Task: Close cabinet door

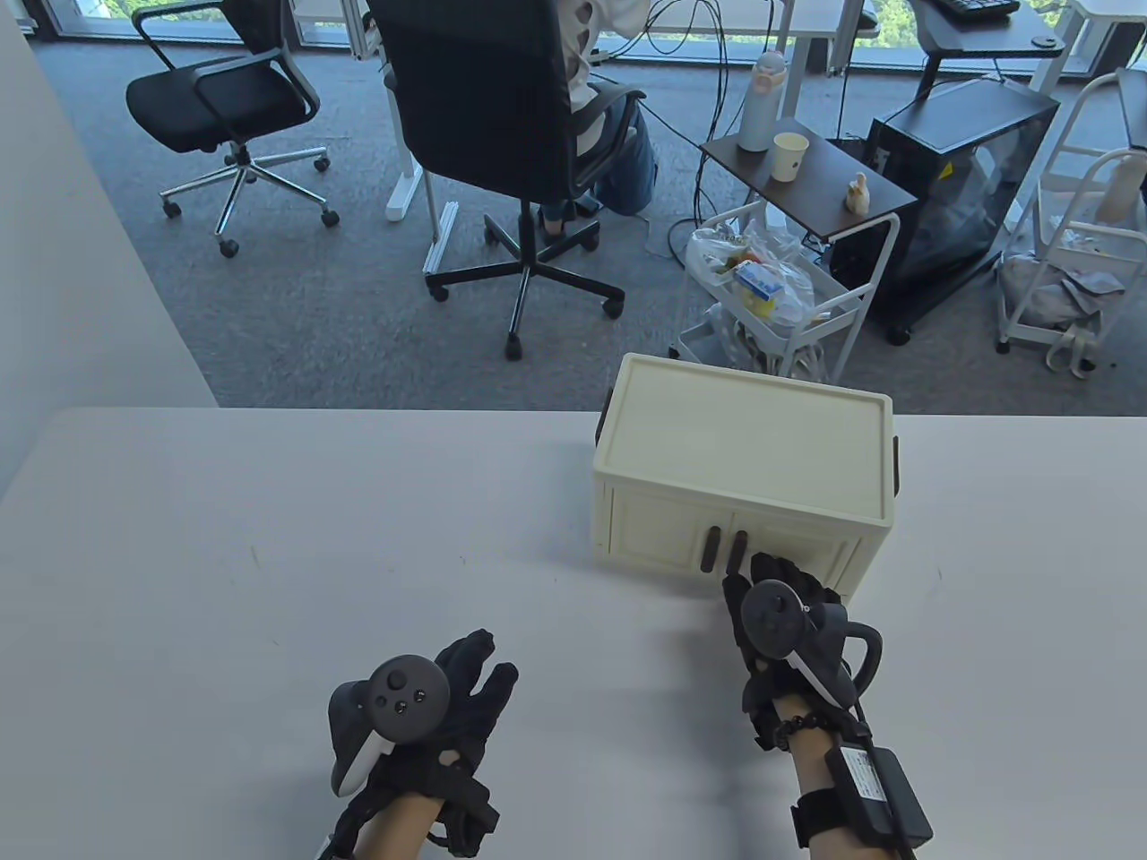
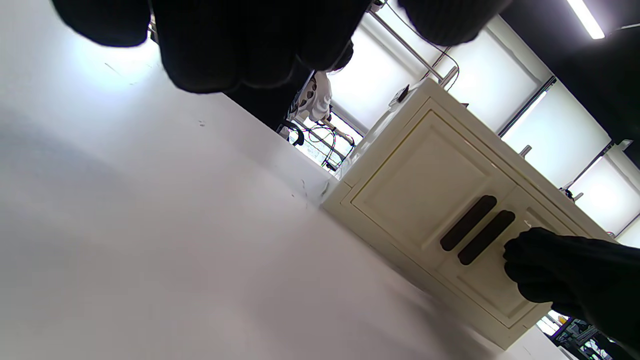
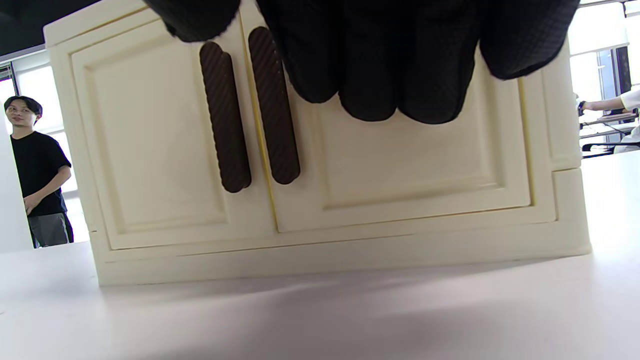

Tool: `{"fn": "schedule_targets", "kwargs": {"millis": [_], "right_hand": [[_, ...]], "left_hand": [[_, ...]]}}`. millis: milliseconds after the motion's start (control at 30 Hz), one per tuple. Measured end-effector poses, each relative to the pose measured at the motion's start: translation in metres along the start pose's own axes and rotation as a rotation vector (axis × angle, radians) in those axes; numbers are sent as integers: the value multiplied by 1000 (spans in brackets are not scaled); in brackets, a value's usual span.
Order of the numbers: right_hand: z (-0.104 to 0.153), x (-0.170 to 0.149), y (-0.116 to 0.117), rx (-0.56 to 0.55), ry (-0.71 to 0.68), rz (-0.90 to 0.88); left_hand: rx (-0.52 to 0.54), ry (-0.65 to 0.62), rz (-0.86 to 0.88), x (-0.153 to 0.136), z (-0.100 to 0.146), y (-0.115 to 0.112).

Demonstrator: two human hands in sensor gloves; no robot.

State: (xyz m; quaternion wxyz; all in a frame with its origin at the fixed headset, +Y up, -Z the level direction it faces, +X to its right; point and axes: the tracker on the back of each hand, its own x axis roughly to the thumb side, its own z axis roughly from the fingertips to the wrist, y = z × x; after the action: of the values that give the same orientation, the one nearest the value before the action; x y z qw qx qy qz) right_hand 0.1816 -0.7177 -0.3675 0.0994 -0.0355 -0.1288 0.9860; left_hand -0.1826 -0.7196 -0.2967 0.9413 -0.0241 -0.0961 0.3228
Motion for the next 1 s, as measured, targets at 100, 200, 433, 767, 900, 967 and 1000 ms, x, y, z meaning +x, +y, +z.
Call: {"fn": "schedule_targets", "kwargs": {"millis": [100,200,433,767,900,967,1000], "right_hand": [[13,-8,-6,-4,-14,0],[33,-17,-13,0,-51,47],[81,-49,-37,-6,-94,111],[109,-85,-49,77,-102,176],[110,-83,-54,76,-105,140],[112,-81,-58,72,-108,122],[112,-80,-59,66,-112,115]], "left_hand": [[12,-14,-8,4,3,2],[27,-40,-69,10,5,6],[95,-97,-230,24,12,12],[123,-134,-372,41,19,10],[113,-121,-433,39,20,8],[114,-110,-457,36,20,8],[114,-104,-465,36,20,8]]}}
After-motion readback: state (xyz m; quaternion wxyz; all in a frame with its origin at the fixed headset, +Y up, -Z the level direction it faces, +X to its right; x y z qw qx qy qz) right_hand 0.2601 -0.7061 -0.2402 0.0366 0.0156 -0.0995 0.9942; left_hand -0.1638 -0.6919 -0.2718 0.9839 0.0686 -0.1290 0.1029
